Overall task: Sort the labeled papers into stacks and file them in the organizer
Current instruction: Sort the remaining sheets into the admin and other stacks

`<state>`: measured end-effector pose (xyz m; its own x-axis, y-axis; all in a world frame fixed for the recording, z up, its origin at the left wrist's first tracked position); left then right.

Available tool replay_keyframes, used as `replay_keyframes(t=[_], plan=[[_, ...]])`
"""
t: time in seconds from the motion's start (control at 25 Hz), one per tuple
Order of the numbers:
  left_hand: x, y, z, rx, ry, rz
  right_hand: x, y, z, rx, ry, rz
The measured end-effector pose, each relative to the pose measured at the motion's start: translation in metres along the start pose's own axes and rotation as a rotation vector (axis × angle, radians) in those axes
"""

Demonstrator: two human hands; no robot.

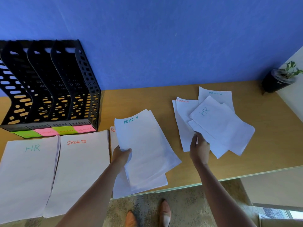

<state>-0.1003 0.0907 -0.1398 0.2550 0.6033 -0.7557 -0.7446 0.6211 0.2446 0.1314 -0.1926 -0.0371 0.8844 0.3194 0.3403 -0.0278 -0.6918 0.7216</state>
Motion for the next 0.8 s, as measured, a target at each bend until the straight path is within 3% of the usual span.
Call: replay_keyframes(t=[0.16,0.32,0.48,0.68,0.8], plan=[[-0.001,0.0,0.0,-0.002,0.005,-0.01,0.001,0.035,-0.009,0.161,-0.019,0.367],[-0.004,-0.001,0.0,-0.001,0.011,-0.001,0.003,0.057,-0.014,0.316,-0.086,0.565],[-0.006,-0.001,0.0,-0.032,0.01,0.002,0.007,0.058,-0.029,0.344,-0.022,0.49],[-0.015,-0.003,0.005,-0.075,-0.032,0.051,-0.006,0.042,-0.061,0.292,0.204,0.31],[-0.021,-0.002,0.013,-0.17,-0.087,-0.023,-0.008,0.038,-0.069,0.305,0.213,0.295]])
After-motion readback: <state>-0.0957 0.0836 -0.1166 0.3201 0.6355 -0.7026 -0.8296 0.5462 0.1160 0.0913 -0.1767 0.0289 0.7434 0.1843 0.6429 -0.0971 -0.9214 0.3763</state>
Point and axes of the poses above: each hand's wrist, its own x-axis towards the middle knuckle, its own y-axis out of the back of the hand, z = x × y, the point moved 7 cm from there along x, towards the middle knuckle, and after that the axes turned 12 degrees about y, right-handed, at the moved point
